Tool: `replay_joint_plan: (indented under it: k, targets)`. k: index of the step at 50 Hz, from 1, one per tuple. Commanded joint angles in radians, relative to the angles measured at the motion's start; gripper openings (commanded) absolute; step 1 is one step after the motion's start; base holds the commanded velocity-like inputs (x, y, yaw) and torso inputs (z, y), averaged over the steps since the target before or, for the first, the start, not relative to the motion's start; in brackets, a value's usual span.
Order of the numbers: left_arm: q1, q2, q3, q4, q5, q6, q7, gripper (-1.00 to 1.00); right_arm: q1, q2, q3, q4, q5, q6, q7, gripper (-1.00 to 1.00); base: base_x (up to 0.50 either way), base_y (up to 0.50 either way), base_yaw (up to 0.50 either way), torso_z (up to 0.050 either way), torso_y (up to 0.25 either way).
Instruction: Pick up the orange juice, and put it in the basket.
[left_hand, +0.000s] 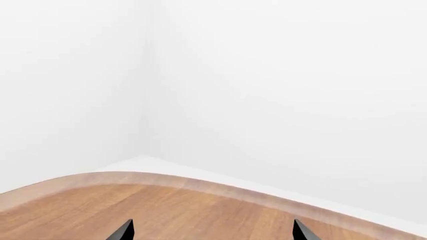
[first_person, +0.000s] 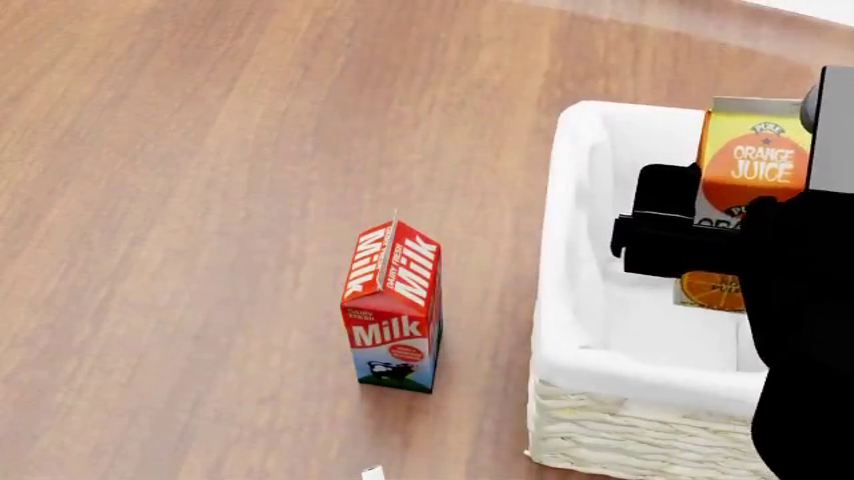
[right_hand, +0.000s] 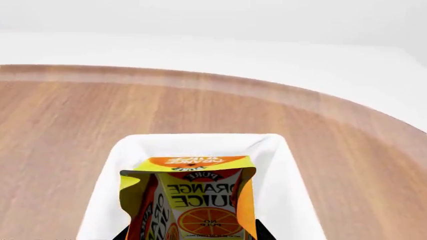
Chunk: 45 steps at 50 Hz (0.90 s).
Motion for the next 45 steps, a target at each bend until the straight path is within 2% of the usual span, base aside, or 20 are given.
replay_joint_plan:
  k: [1, 45]
  targets:
    - [-0.012, 0.021, -0.009, -0.027, 0.013, -0.002, 0.039, 1.00, -0.003, -0.042, 0.018, 0.088, -0.081, -0.033, -0.087, -1.00, 0.00, 0.00, 0.00, 0.000, 0.000]
    - [-0.007, 0.008, -0.007, -0.032, 0.010, 0.012, 0.030, 1.00, 0.024, -0.116, -0.044, 0.264, -0.182, -0.041, -0.163, -1.00, 0.00, 0.00, 0.00, 0.000, 0.001]
